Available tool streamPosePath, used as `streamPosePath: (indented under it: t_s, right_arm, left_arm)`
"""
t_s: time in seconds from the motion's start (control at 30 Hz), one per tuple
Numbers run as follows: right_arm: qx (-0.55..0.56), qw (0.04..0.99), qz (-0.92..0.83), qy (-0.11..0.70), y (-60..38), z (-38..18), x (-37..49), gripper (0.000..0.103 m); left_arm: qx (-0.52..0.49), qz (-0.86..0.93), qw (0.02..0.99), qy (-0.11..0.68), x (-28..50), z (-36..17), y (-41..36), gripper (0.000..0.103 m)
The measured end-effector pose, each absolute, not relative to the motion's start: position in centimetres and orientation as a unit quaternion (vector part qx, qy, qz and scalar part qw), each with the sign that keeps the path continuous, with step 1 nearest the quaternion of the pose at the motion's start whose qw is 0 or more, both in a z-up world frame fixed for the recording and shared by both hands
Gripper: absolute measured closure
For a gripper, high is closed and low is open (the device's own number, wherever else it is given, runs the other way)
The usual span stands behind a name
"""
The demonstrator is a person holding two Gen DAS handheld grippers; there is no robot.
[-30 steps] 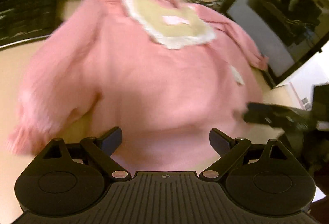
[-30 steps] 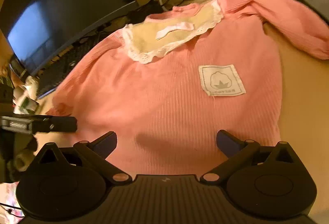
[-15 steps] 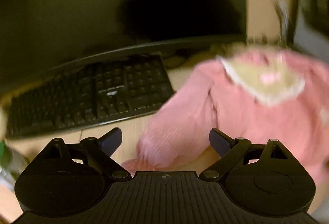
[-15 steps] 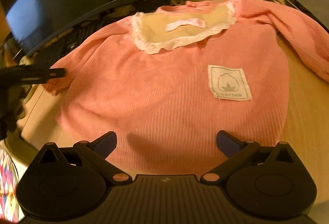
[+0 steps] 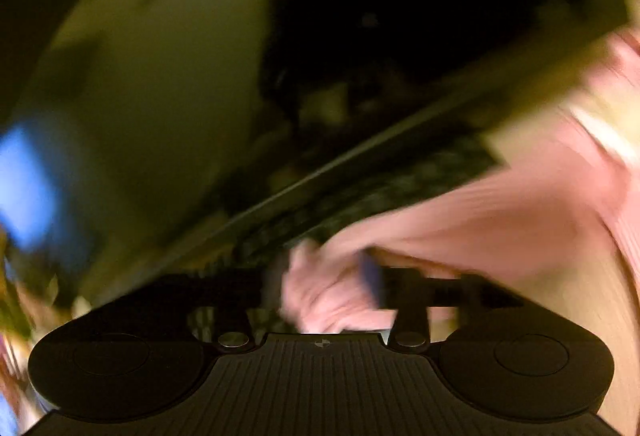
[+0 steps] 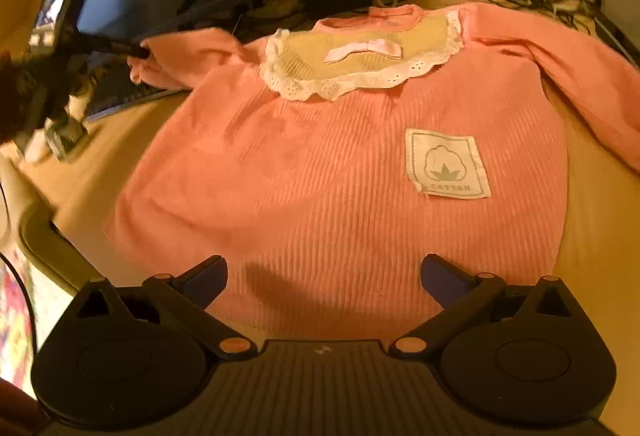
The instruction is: Fold clothes
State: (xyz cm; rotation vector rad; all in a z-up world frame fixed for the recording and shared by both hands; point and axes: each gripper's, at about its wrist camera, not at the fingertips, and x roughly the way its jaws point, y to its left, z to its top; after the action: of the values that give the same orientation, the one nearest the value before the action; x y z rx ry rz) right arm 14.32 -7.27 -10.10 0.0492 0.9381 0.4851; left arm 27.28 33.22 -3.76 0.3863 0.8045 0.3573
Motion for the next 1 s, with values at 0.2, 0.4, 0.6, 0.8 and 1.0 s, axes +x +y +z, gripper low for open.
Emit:
streamPosePath:
  t_s: [0.2,0.4,0.6,0.8,1.0]
  right_arm:
    - [0.015,0.885,0.209,0.416,-11.3,-5.5,12.3,0.0]
    - [-0.16,0.906,0.104,0.378,-14.3,-5.1,9.9,0.001]
    - [-0.26,0.877,0.114,0.388,-12.0,-8.6,9.1,0.016]
    - [-0.269,0.886,0.125,0.357,-9.7,-9.7,12.0,0.087]
    - [-0.128,0.94,0.145,0.28,-11.0,-0.8,15.8,0.097]
  left_arm:
    - [0.038,0.13,0.91,0.393,21.2,-2.6,33.9,0.017]
    - [-0.036,-0.044,0.924,0.378,12.6,-2.0,26.8,0.007]
    - [0.073,-0.151,0.915,0.367,8.6,-3.7,16.2,0.005]
    - [0.121,-0.207,0.894,0.378,8.2,-5.2,10.5,0.003]
    - [0.176,-0.207,0.887,0.372,8.9,-6.9,8.3,0.002]
